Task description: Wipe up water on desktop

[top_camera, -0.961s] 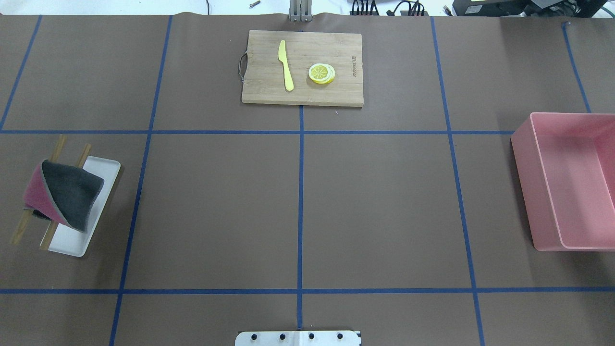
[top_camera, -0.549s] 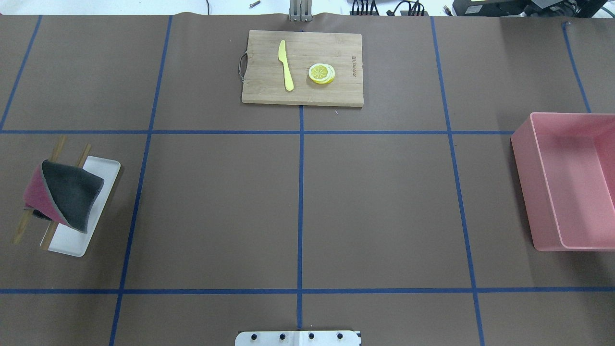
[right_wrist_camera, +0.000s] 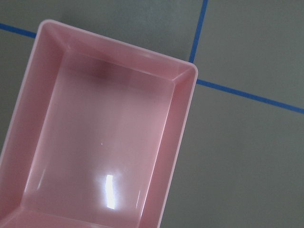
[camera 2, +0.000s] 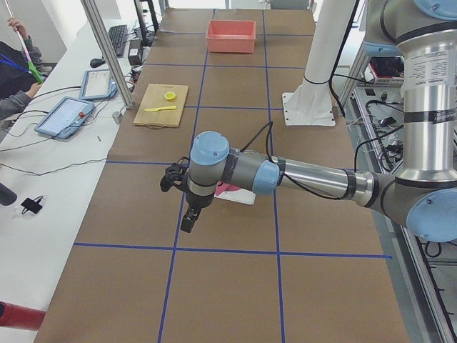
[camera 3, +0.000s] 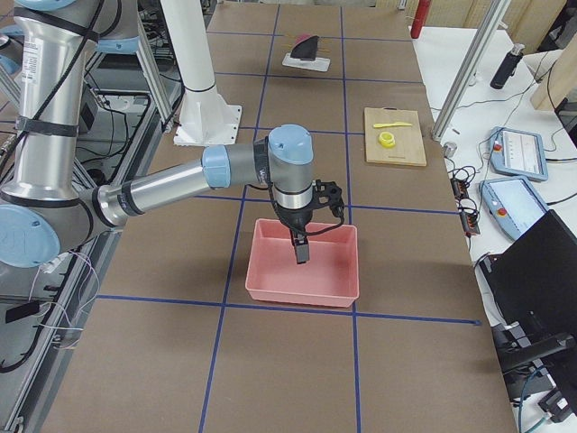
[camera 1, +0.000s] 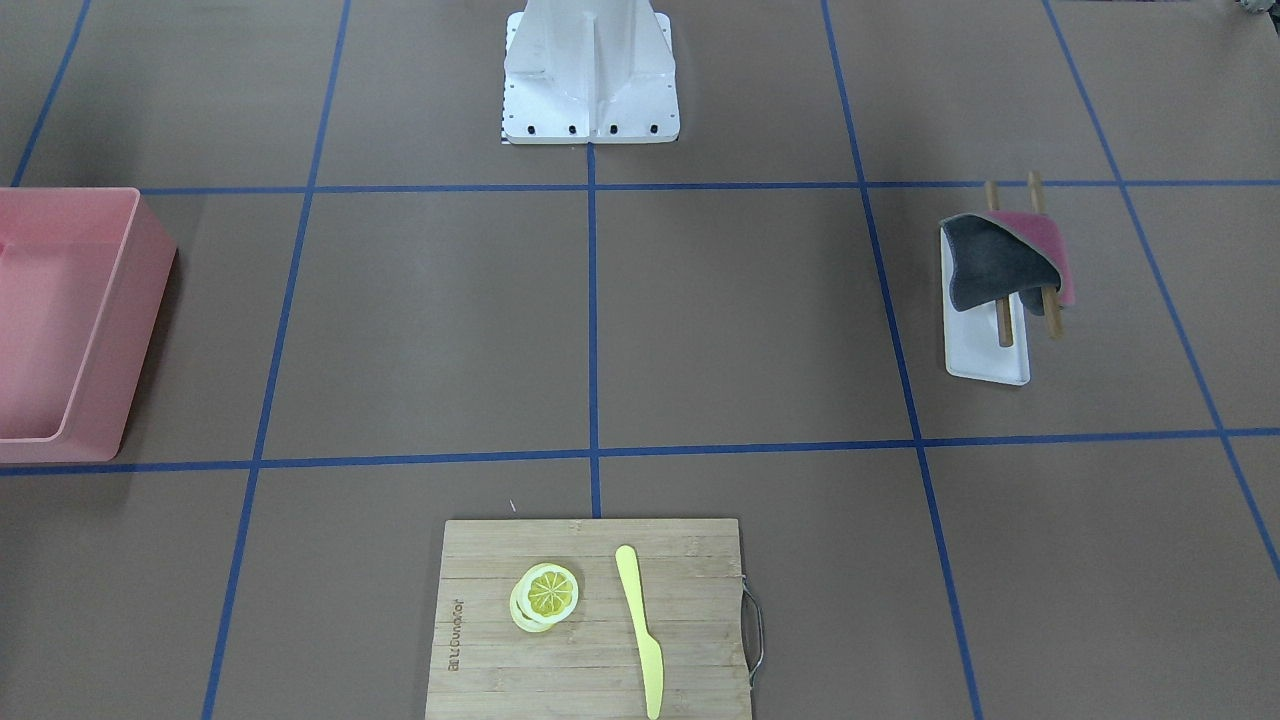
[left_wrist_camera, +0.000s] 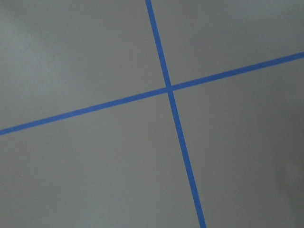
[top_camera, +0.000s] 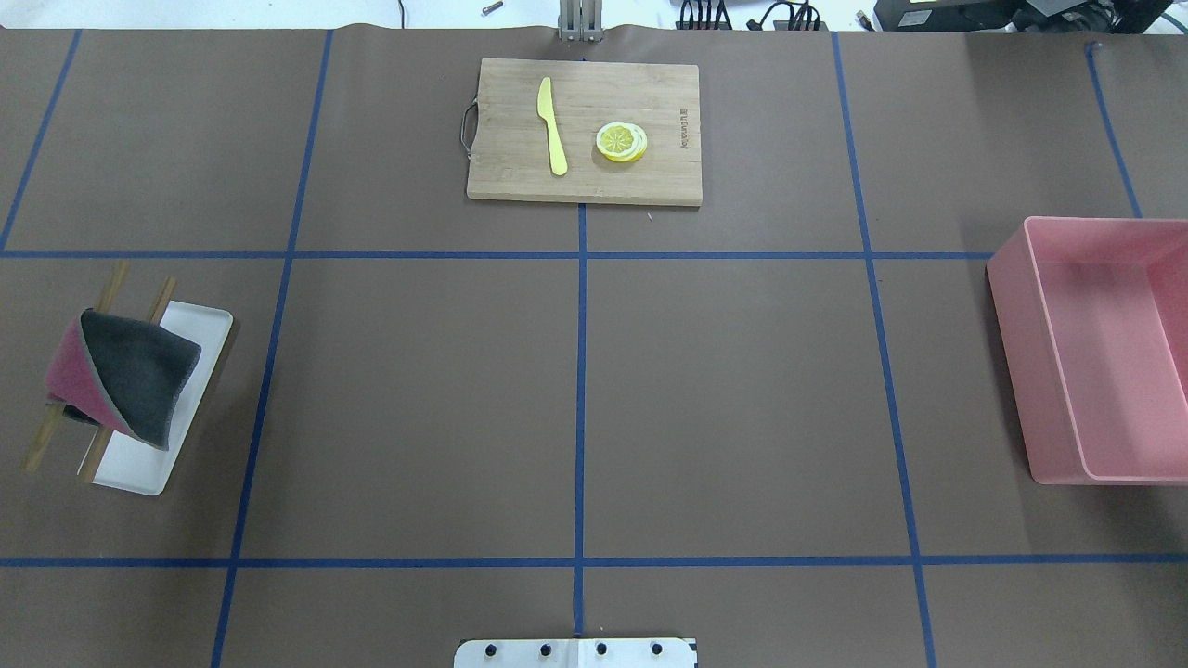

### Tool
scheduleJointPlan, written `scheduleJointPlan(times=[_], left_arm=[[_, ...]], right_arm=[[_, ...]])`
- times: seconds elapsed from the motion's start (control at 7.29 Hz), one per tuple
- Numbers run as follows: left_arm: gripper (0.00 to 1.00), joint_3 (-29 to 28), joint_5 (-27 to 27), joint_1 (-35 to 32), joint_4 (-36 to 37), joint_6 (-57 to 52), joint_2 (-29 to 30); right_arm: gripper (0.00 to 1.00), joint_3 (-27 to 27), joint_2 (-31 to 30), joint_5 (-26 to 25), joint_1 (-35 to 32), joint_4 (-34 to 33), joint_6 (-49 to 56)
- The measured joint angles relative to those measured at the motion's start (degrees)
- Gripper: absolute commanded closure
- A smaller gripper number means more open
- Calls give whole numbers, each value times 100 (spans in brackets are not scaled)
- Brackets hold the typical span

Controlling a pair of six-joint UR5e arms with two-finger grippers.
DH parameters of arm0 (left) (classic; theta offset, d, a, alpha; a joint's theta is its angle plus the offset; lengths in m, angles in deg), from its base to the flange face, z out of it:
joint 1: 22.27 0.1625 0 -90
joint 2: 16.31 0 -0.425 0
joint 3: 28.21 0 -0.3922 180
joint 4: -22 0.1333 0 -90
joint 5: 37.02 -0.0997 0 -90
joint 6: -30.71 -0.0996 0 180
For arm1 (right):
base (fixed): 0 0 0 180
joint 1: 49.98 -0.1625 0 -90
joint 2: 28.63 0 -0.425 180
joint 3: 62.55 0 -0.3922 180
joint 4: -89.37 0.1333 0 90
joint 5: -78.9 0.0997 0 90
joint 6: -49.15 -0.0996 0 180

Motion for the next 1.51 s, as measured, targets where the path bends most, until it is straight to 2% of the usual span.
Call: scheduleJointPlan(times=[0.14, 0.27, 0.41, 0.55, 0.69, 0.96, 1.24, 1.37, 1.51], left_arm=[[1, -56, 171, 1, -298, 3, 149], [1, -96, 572, 7, -593, 16, 195], [1, -144, 950, 60, -851, 175, 211], [1, -155, 1105, 247, -1115, 561, 185], [1, -160, 1060, 611, -1424, 1148, 130], [1, -171, 811, 1505, -2124, 2831, 69], [3, -190, 566, 2255, -2659, 4180, 52], [15, -206, 421, 2588, -2936, 4634, 13], [38, -212, 334, 2856, -3270, 4913, -129]], right_arm=[[0, -6, 19, 58, -16, 108, 3], [0, -5, -31, 214, -22, 237, 13], [0, 11, -79, 445, -17, 357, -82], [0, 2, -79, 574, 50, 442, -394], [0, -17, -67, 617, 260, 641, -996], [0, -26, -61, 442, 970, 1514, -2746], [0, -40, -27, 174, 1519, 1890, -3666], [0, -41, 10, 88, 1651, 1957, -3858], [0, -40, 30, 50, 1711, 1992, -3934]])
